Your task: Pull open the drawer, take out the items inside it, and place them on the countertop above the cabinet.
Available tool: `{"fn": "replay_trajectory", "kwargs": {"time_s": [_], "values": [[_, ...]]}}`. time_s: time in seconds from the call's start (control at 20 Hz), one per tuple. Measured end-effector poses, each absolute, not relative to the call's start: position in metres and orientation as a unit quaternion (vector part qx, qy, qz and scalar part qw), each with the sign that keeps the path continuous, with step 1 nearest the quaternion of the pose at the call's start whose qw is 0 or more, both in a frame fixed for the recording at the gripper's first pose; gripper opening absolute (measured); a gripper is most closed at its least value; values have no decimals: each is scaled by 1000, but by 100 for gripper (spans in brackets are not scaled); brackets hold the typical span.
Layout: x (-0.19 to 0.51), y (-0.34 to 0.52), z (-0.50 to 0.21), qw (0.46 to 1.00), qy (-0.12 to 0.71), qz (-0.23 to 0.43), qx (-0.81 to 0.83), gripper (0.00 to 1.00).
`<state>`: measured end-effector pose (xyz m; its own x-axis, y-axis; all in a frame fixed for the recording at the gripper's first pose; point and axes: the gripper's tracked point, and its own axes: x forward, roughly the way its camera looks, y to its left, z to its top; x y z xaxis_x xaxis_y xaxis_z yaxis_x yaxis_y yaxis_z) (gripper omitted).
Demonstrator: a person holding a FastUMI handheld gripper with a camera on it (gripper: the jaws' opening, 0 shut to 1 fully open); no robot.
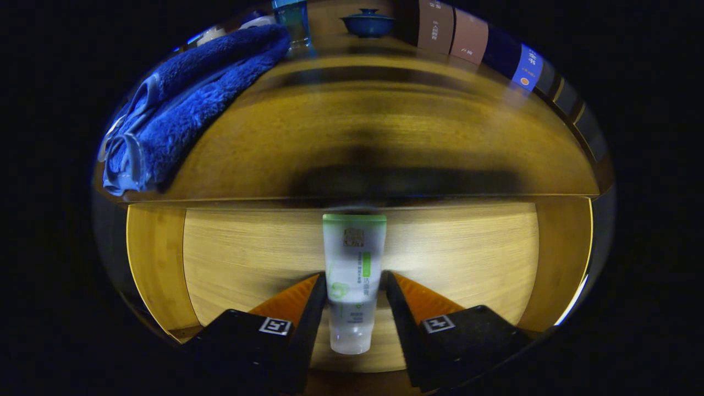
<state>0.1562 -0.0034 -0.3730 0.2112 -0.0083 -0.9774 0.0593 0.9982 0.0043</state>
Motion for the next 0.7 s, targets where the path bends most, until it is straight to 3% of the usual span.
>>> {"fn": "replay_trajectory", "kwargs": {"time_s": [0.05,0.1,0.45,0.7], "values": [[159,-4,-375,781,624,-19,13,63],[159,-3,-376,780,626,-14,7,63],[160,-2,-370,793,610,-8,10,35],[162,-6,-347,809,588,-10,13,35]]}}
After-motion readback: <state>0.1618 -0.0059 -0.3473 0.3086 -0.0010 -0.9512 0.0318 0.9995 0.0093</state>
